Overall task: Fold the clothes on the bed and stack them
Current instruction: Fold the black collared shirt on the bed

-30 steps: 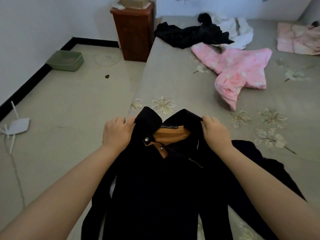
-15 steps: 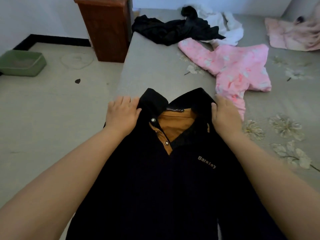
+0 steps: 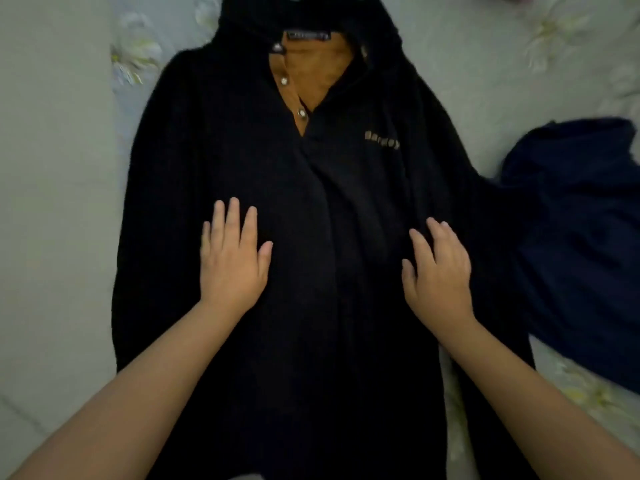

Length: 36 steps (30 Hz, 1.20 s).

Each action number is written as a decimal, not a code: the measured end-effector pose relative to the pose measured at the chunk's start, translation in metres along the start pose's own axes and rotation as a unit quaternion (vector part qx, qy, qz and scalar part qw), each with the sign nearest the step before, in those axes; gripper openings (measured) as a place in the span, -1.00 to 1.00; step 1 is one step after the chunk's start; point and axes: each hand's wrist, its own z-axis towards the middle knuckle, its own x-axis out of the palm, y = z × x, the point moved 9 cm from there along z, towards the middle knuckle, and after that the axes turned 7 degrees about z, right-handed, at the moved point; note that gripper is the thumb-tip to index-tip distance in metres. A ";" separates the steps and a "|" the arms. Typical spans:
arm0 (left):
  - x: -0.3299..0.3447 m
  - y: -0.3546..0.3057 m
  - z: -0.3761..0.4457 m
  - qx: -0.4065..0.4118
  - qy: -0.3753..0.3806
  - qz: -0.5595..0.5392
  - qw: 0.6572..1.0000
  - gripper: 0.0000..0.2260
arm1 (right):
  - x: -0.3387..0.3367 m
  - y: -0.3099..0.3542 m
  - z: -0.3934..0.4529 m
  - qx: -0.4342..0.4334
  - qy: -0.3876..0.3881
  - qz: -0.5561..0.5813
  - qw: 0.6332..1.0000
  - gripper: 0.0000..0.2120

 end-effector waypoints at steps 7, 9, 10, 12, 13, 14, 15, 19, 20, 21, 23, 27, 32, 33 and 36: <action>0.012 0.002 -0.091 0.022 0.013 -0.020 0.999 -0.54 | -0.003 -0.003 -0.080 0.053 0.014 0.013 0.998 -0.57; 0.016 0.002 -0.118 0.023 0.024 -0.018 0.999 -0.55 | -0.007 -0.002 -0.102 0.068 0.011 0.002 0.998 -0.55; 0.017 0.003 -0.131 0.020 0.026 -0.016 0.999 -0.55 | -0.010 -0.001 -0.113 0.074 0.008 -0.004 0.997 -0.54; 0.015 0.008 -0.158 0.005 0.025 -0.023 0.999 -0.51 | -0.013 -0.001 -0.140 0.088 0.009 -0.008 0.996 -0.53; 0.014 0.009 -0.173 0.009 0.025 -0.028 0.999 -0.47 | -0.014 -0.002 -0.153 0.099 0.018 -0.010 0.995 -0.52; 0.014 0.009 -0.188 0.023 0.029 -0.026 0.999 -0.41 | -0.014 -0.001 -0.167 0.112 0.032 -0.012 0.993 -0.52; 0.017 0.008 -0.204 0.044 0.043 -0.016 0.998 -0.34 | -0.011 -0.002 -0.180 0.131 0.056 -0.011 0.990 -0.52; 0.031 0.022 -0.253 0.066 0.108 0.025 0.992 -0.33 | -0.001 -0.004 -0.216 0.175 0.146 0.022 0.973 -0.57; 0.029 0.029 -0.257 0.058 0.093 0.023 0.994 -0.45 | -0.006 -0.003 -0.218 0.163 0.139 0.031 0.976 -0.56; 0.024 0.034 -0.259 0.055 0.067 0.026 0.996 -0.59 | -0.013 -0.003 -0.217 0.150 0.129 0.033 0.980 -0.55; 0.010 0.035 -0.260 0.092 0.028 0.033 0.995 -0.70 | -0.034 -0.007 -0.215 0.110 0.099 0.013 0.989 -0.51; -0.014 0.041 -0.275 0.183 0.029 0.069 0.980 -0.82 | -0.064 -0.041 -0.222 0.101 0.123 -0.090 0.983 -0.45; 0.021 0.060 -0.314 0.196 0.182 0.151 0.952 -0.69 | -0.043 -0.081 -0.260 0.116 0.347 -0.250 0.896 -0.38; 0.035 0.059 -0.323 0.203 0.222 0.189 0.935 -0.72 | -0.037 -0.079 -0.268 0.110 0.359 -0.252 0.892 -0.38; 0.055 0.063 -0.328 0.159 0.285 0.266 0.907 -0.74 | -0.028 -0.080 -0.284 0.125 0.360 -0.246 0.891 -0.37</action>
